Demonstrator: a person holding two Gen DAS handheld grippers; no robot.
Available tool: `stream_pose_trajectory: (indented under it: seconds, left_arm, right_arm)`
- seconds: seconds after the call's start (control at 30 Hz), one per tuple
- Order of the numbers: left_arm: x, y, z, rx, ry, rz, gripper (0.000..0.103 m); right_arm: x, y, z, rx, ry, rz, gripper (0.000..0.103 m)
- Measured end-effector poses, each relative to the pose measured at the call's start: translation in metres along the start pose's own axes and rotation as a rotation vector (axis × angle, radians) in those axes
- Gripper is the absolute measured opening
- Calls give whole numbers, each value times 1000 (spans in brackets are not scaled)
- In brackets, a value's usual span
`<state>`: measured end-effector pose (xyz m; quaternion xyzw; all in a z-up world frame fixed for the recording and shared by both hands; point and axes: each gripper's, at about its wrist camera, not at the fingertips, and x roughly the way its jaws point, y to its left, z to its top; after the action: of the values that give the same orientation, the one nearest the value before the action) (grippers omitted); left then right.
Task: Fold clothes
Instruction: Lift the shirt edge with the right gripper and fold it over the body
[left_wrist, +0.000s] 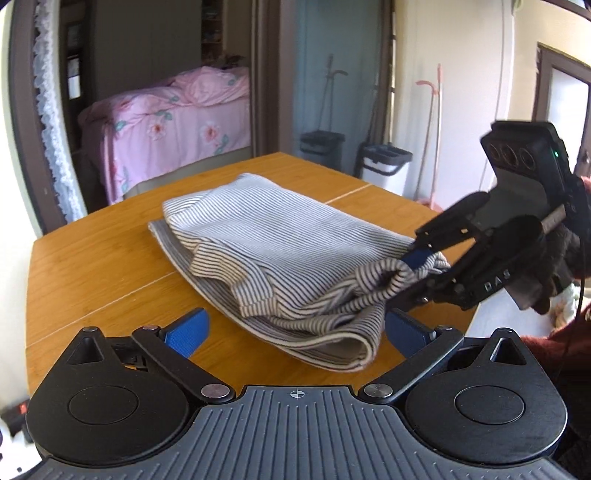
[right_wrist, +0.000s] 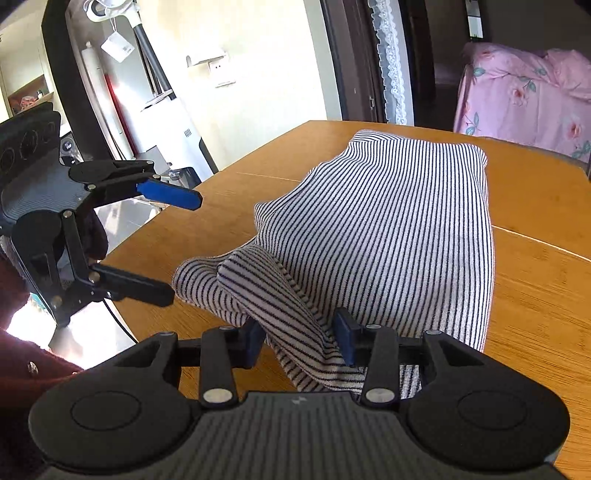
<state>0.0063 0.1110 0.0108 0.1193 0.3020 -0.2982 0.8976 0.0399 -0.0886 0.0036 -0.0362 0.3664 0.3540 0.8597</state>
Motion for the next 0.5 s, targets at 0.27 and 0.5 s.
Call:
stream_pose_trajectory:
  seconds: [0.27, 0.5]
  left_arm:
    - [48, -6, -2, -9, 116, 155, 103]
    - [36, 12, 15, -179, 49, 99, 103]
  right_arm:
    - [1, 71, -42, -575, -72, -256, 70]
    - [25, 63, -49, -719, -128, -446, 36]
